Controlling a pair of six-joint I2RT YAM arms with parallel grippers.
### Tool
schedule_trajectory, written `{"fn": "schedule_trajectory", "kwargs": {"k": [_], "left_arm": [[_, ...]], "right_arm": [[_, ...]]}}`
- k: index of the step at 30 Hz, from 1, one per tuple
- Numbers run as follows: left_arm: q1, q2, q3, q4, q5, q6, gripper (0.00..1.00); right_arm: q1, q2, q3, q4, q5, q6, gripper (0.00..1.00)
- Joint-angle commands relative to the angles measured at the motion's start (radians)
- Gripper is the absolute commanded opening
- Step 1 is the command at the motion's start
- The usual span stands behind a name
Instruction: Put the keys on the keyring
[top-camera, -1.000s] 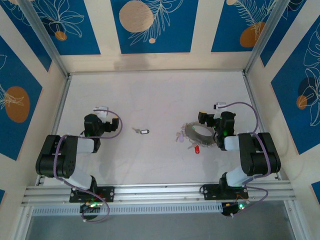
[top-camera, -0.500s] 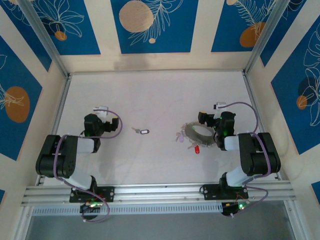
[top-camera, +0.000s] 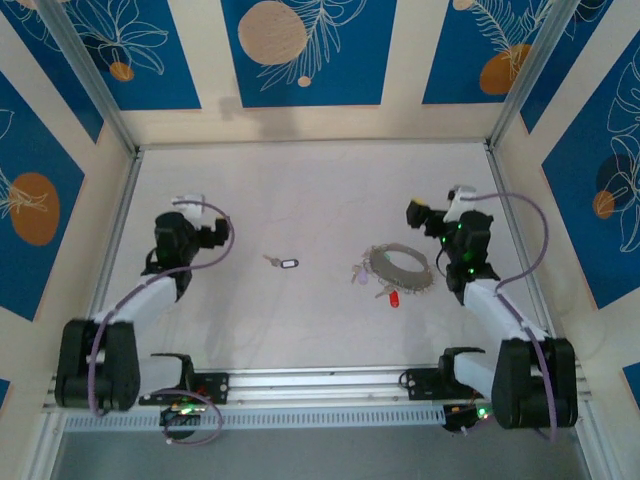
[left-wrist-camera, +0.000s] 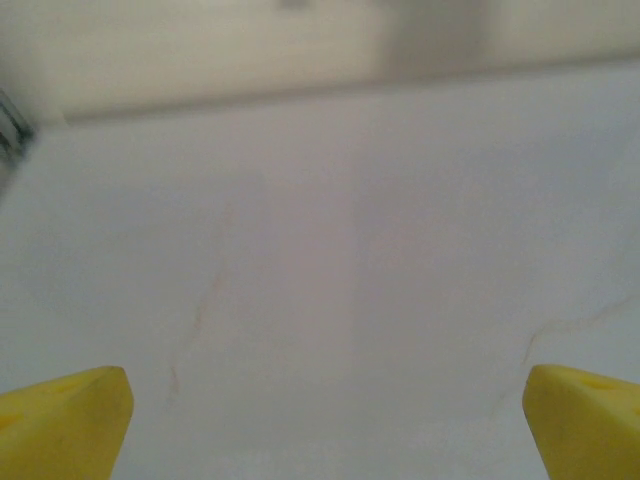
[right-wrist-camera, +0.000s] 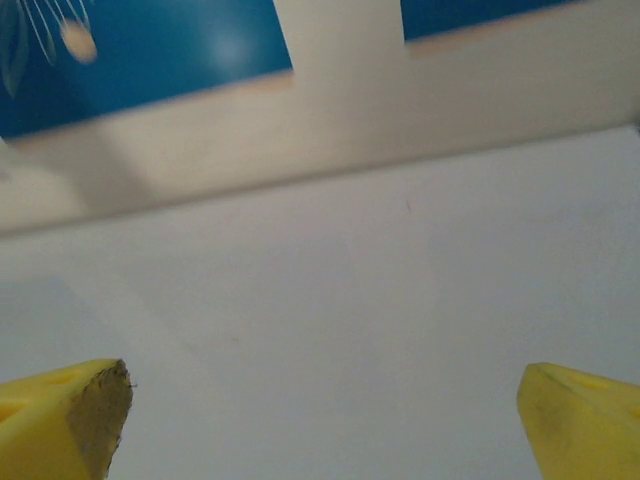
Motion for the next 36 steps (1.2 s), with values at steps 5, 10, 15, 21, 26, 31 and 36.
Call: {"fn": "schedule_trajectory", "kwargs": {"k": [5,10,15,21,26,31,36], "left_arm": [[-0.007,-0.163,0.328,-0.639,0.055,-0.221,1.0],[-0.007,-0.111,0.41,-0.868,-0.112,-0.345,1.0],[-0.008,-0.112,0.298,-0.732,0.117,-0.299,1.0],[-0.009,-0.051,0.326,-0.785,0.114,-0.35,1.0],[-0.009,-0.036,0.334,-0.795,0.121,-0.349,1.0],[-0.011,-0.011,0.33,-0.791,0.145,-0.37,1.0],[-0.019,0.005,0.332,-0.799,0.15,-0.379,1.0]], "right_arm": [[-0.156,-0.092,0.043,-0.476,-0.346,0.429,0.99],[-0.033,-0.006,0.212,-0.923,-0.209,0.277,0.93],[-0.054,0.076,0.278,-1.121,-0.154,0.256,0.78],[-0.13,0.184,0.249,-1.101,-0.186,0.238,0.55],[-0.058,0.236,0.188,-0.992,-0.24,0.249,0.64],[-0.004,0.312,0.194,-0.976,-0.235,0.262,0.63],[0.037,0.324,0.19,-0.972,-0.23,0.281,0.63]]}}
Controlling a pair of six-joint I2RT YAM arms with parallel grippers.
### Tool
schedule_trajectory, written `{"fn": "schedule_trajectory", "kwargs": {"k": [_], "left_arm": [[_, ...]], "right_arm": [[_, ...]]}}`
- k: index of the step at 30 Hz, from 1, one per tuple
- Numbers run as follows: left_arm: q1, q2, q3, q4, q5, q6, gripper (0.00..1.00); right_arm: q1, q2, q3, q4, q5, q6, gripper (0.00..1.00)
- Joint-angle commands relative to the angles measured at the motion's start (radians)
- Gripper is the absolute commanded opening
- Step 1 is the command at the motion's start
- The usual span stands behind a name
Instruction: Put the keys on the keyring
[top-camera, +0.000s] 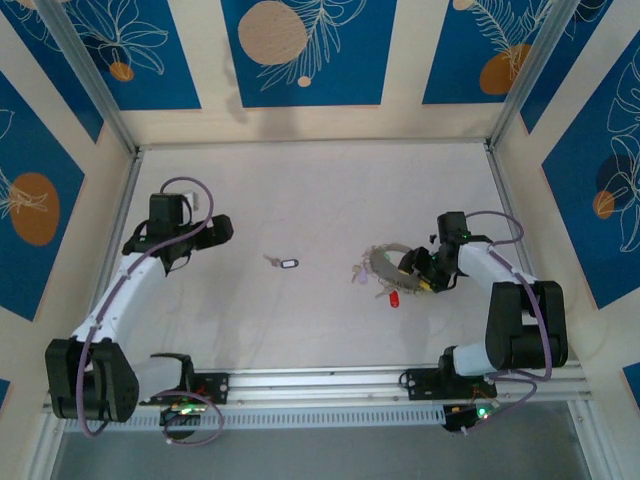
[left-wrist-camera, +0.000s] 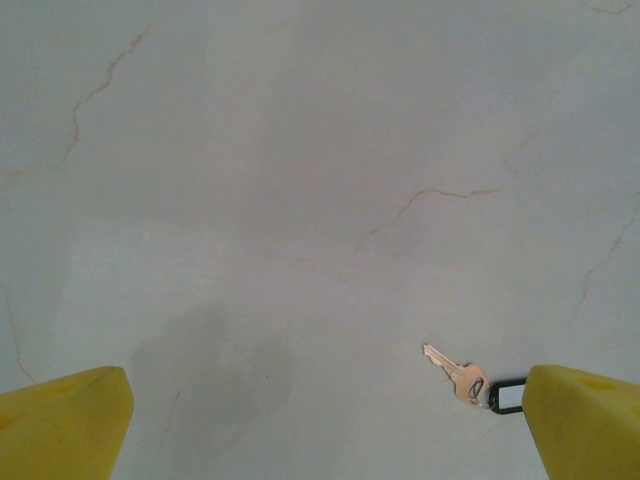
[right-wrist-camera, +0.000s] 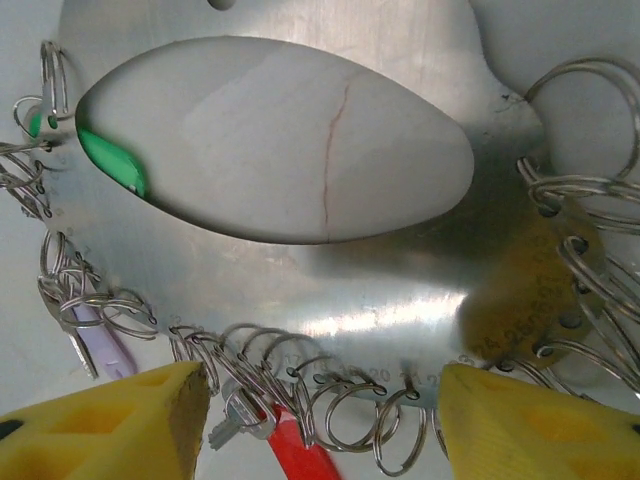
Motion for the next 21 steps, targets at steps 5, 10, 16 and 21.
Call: {"fn": "schedule_trajectory", "kwargs": {"k": [5,10,16,21], "left_arm": [[-0.02,0.009,0.024,-0.02,0.023,-0.022,1.0],[-0.029,0.009,0.023,-0.026,0.02,-0.013,1.0],[-0.037,0.017,0.024,-0.031,0.022,-0.007,1.0],[-0.043,0.022,0.026,-0.035,0.025,-0.002,1.0]], "right_arm": [[0.084,-0.025,0.001,-0.056,0.101,0.033,0.55],[0.11,-0.077,0.0,-0.103,0.216,0.039,0.46],[0.152,-0.068,0.005,-0.13,0.244,0.061,0.29],[0.191,-0.018,0.009,-0.133,0.268,0.091,0.21]]}}
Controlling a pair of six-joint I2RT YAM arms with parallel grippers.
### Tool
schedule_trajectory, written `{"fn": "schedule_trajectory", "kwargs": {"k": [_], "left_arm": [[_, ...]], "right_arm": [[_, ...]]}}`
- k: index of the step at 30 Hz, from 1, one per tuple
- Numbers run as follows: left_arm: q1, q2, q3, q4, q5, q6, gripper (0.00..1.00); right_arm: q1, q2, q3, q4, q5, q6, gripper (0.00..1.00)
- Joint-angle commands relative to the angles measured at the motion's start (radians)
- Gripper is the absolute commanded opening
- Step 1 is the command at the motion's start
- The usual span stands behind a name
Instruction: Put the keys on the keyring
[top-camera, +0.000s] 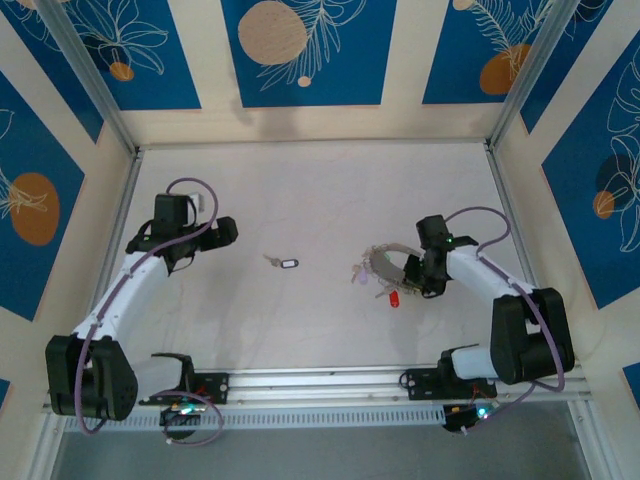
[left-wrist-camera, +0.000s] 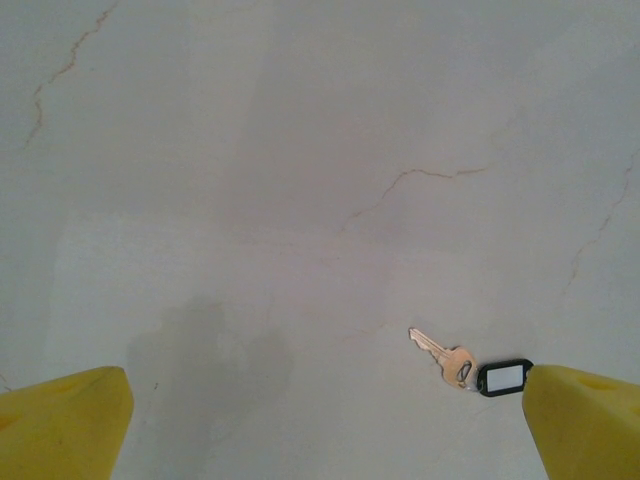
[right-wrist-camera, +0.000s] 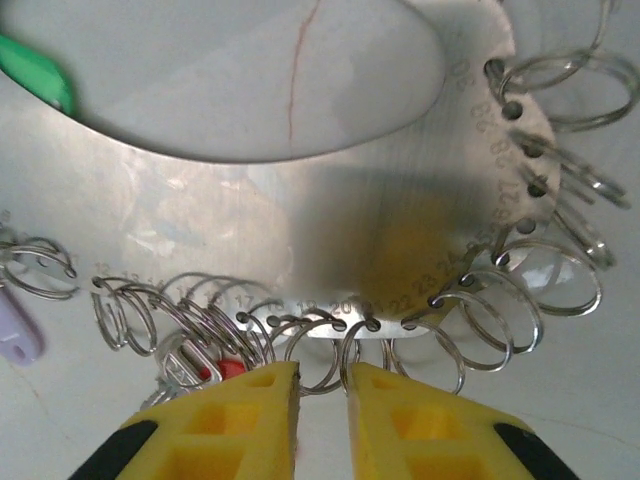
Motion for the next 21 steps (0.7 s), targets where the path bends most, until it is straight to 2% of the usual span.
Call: {"fn": "schedule_trajectory", "kwargs": {"k": [1,5,10,15,21], "left_arm": [[-0.014,0.012,0.026,-0.027,0.019,-0.002,1.0],[-0.018,0.017,0.028,-0.033,0.021,0.008,1.0],[-0.023,0.028,0.031,-0.04,0.027,0.013,1.0],[-0.026,0.043,0.038,-0.043,0.045,0.013,1.0],[-0.028,0.052,0.042,-0.046,0.055,0.016,1.0]], "right_arm": [[0.017,0.038,0.01,-0.032,0.033,0.037,0.21],[0.024,0.066,0.017,-0.049,0.072,0.066,0.14],[0.027,0.044,0.02,-0.062,0.108,0.087,0.14],[0.021,0.02,0.0,-0.023,0.063,0.062,0.08],[0.059,-0.011,-0.017,0.064,-0.038,0.048,0.08]]}}
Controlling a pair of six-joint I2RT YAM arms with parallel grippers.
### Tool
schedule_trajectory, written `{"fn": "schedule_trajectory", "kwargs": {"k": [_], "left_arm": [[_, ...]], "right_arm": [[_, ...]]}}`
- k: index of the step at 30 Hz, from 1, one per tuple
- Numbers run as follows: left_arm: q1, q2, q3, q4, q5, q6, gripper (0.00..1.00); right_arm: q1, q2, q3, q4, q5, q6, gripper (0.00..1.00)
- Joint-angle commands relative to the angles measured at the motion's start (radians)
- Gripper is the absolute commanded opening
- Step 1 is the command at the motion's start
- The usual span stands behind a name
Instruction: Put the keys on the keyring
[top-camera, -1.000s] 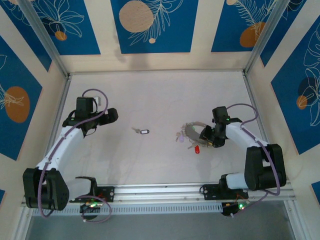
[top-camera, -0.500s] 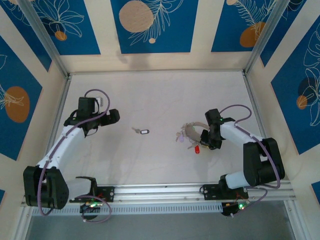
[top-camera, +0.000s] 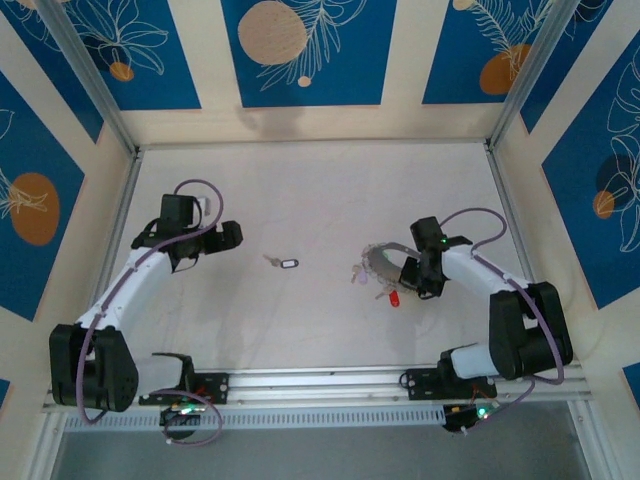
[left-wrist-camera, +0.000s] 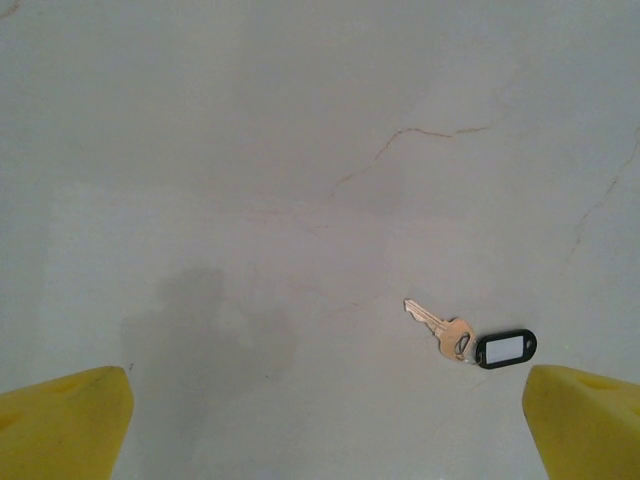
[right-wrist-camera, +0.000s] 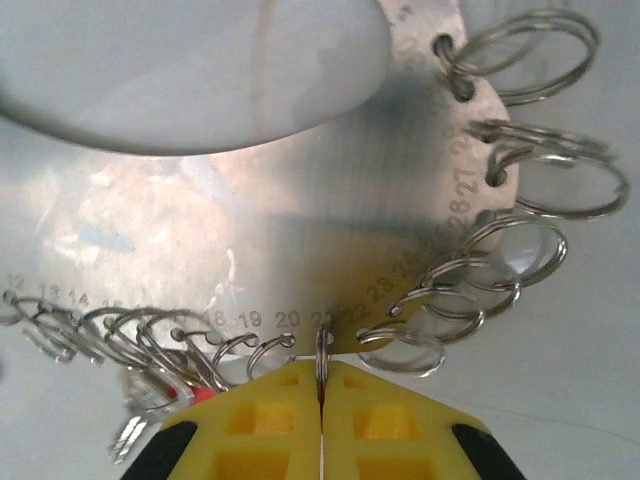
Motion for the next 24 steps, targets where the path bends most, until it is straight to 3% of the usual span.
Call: {"fn": "schedule_trajectory", "kwargs": {"k": [1,5,9,13,19,24], "left_arm": [[-0.011,0.01,0.037,-0.021,0.026,0.012,1.0],[-0.012,0.016,0.042,-0.025,0.033,0.013,1.0],[-0.013,0.02,0.04,-0.026,0.038,0.013,1.0],[-0.019,0.026,0.04,-0.029,0.035,0.016,1.0],[-0.026,0.043,0.046,-0.039,0.037,0.025,1.0],[-0.03,0.053,0.048,-0.039,0.04,0.026,1.0]], "right_arm": [[0.028,-0.024,-0.012,0.06,-0.086,0.001,0.07],[0.071,0.006,0.001,0.107,-0.108,0.027,0.07],[0.129,0.063,0.031,0.135,-0.124,0.059,0.16],[0.131,0.082,0.052,0.12,-0.13,0.044,0.39],[0.046,-0.007,0.025,0.052,-0.14,-0.036,0.42],[-0.105,-0.147,-0.048,0.049,-0.194,-0.066,0.46]]}}
